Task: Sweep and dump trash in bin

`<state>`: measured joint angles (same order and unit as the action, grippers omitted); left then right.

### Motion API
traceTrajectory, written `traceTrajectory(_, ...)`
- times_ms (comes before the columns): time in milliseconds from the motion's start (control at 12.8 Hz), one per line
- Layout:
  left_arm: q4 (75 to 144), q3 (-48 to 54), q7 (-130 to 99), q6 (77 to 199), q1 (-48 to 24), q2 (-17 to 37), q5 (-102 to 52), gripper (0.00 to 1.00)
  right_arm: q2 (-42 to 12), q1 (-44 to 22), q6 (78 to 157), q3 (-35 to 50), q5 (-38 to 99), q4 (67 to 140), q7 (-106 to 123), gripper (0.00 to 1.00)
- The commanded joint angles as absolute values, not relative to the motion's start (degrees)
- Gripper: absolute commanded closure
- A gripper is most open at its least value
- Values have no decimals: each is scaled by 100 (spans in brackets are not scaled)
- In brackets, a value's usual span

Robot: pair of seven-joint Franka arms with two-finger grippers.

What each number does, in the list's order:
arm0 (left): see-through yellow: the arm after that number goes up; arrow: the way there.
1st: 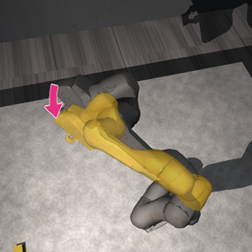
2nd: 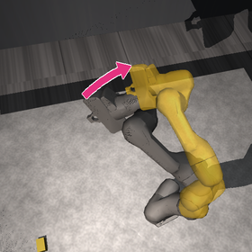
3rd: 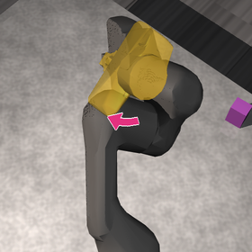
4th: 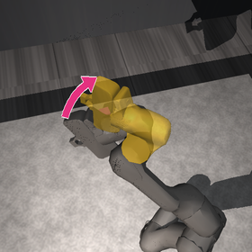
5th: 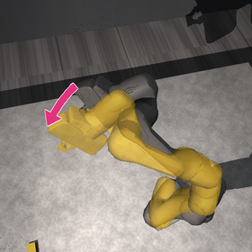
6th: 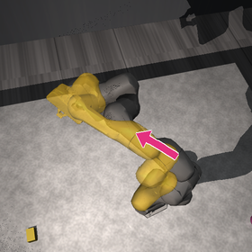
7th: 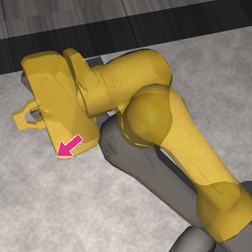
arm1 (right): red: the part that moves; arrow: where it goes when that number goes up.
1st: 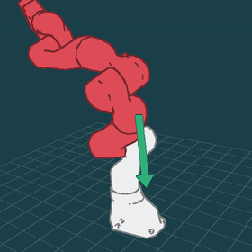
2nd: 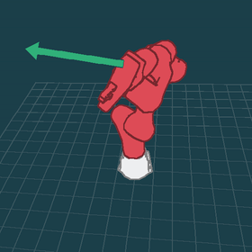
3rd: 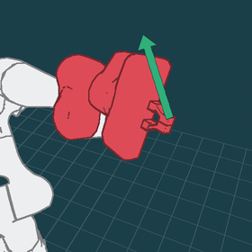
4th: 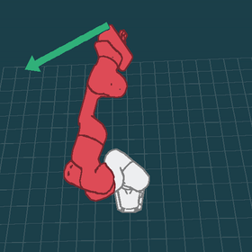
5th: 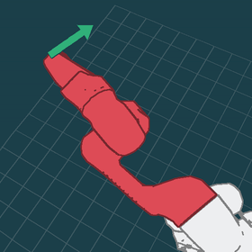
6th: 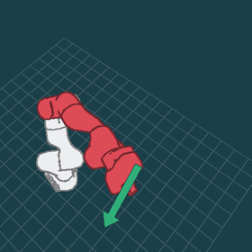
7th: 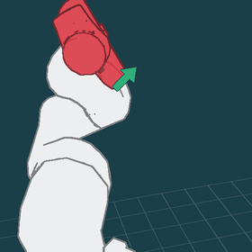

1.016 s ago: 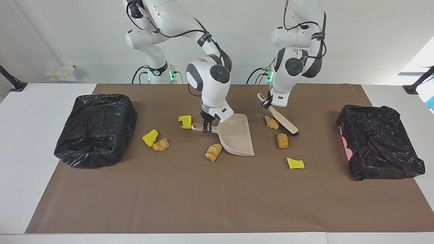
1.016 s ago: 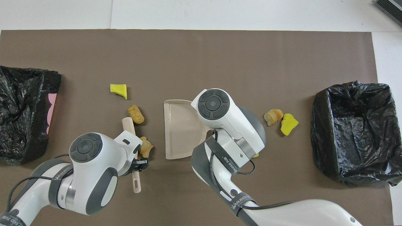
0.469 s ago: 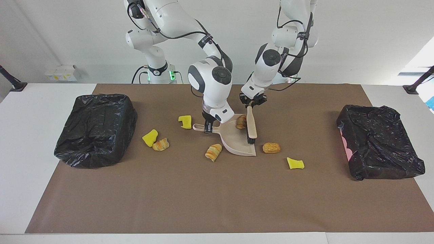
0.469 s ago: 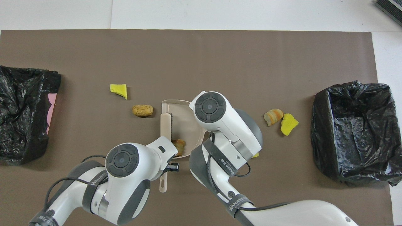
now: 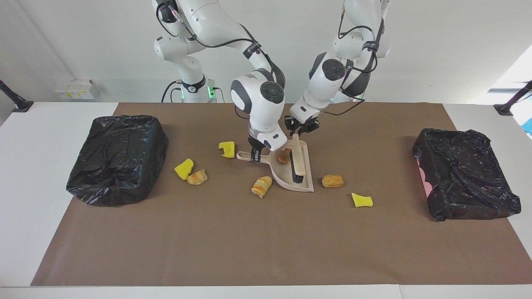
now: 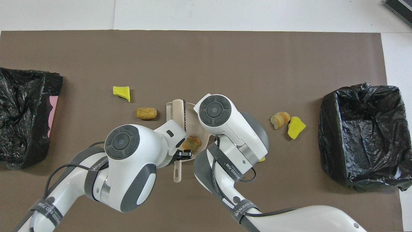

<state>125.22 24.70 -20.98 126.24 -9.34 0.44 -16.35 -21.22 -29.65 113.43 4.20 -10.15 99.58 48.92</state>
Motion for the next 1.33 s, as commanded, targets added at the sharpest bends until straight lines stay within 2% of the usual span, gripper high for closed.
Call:
traceTrajectory(0,12043,2330,-1995,12219,-642,359,-875,100,-2180,-2944,11523,457,-1151,10028,4649,100)
traceTrajectory(234,11156,1681,-1488,11428,-642,825,-80,100,-2171,-2944,11453,457,-1151,10028,4562,100)
traceTrajectory(547,10846,688,496,11347,-633,1036,614,100,-2162,-2953,11382,457,-1151,10028,4228,100)
traceTrajectory(782,10486,519,1431,11382,-291,1484,1472,100,-2153,-2953,11364,466,-1151,10037,4148,100)
traceTrajectory(1016,10590,501,2238,11426,61,1547,1740,100,-2153,-2953,11373,466,-1151,10037,4148,100)
traceTrajectory(1250,11230,527,2583,11452,88,1258,1732,100,-2153,-2953,11373,466,-1151,10037,4105,100)
